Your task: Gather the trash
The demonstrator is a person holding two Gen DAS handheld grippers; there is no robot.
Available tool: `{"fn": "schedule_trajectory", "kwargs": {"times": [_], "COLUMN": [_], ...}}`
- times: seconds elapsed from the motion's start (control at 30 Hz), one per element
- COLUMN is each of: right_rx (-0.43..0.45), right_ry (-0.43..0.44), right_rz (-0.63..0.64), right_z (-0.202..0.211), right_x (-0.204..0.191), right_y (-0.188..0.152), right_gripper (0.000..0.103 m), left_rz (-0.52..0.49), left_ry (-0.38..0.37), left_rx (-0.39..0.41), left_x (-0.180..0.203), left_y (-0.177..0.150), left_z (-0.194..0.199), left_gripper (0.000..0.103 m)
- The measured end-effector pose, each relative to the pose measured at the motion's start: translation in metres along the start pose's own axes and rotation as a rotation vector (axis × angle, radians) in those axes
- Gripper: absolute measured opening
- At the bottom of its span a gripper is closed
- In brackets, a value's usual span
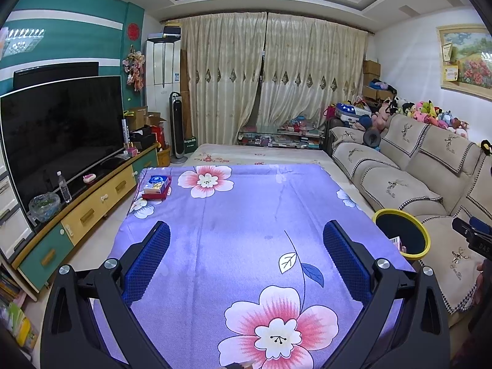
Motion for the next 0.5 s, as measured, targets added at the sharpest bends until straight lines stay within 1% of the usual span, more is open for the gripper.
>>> {"fn": "schedule_trajectory", "kwargs": {"times": [0.5], "right_rx": [-0.009], "right_ry": [0.008], "right_rz": [0.001], "right_z": [-0.0033], "right_x": [-0.0002], "right_y": [-0.0014], "right_gripper": [0.095], "left_rz": [0.0], "left_ry": [-0.008], "left_rx": [-0.015], "left_x": [-0.0008], "left_y": [-0.0025], "left_z": [-0.0049], "left_gripper": [0.098]}}
Point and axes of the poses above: each gripper's, at about its wrist camera, not at the fingertips, and z roughly against the way its jaws point, x to its right, y to its top, the point moved 2 cm from there along -z, roughly the way its jaws point, and after that the axes turned 3 degrees about -y, right-handed, at the moved point
